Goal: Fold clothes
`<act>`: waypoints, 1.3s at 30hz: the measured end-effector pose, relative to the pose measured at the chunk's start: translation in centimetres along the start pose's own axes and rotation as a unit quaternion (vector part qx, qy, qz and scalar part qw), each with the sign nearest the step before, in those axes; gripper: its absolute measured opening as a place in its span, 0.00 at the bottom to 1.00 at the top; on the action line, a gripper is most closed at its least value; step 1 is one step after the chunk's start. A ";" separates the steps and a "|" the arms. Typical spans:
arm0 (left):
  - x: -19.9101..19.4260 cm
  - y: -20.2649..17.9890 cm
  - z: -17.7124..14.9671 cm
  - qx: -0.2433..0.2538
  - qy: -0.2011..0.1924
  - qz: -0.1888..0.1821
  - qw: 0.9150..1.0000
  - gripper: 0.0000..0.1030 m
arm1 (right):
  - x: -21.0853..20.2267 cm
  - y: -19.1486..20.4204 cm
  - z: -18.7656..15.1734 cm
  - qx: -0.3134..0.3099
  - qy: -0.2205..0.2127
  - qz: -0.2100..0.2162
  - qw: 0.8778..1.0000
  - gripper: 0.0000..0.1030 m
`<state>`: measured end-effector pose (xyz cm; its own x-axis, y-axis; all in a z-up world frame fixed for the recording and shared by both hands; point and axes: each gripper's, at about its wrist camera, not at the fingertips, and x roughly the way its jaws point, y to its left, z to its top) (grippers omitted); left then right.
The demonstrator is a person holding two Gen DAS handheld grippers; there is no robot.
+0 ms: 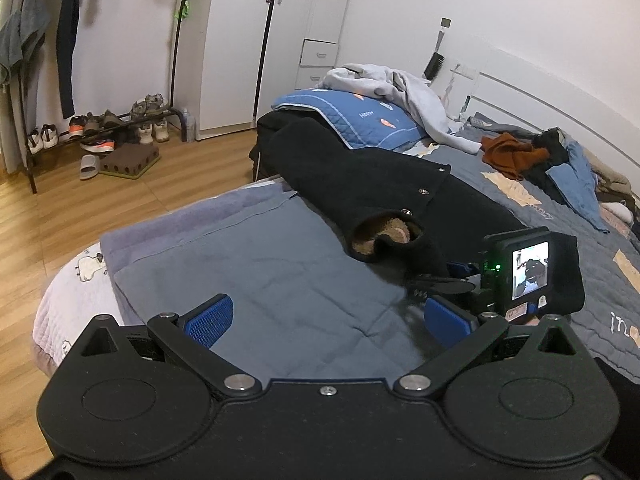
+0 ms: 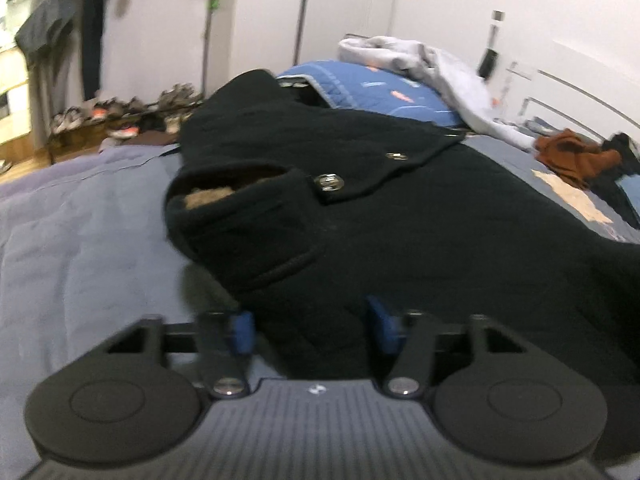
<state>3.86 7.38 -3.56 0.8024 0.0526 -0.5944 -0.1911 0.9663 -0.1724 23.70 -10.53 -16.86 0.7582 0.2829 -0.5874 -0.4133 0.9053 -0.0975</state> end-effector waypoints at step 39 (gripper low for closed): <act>-1.0 -3.0 -0.3 0.027 -0.011 -0.036 0.999 1.00 | -14.6 -4.3 -1.7 0.057 -0.040 0.066 0.995 0.18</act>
<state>3.50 4.34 -2.66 0.8254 -0.0129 -0.5644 -0.1019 0.9799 -0.1715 13.55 -19.05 -9.21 0.7401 0.4222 -0.5234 -0.4556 0.8873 0.0716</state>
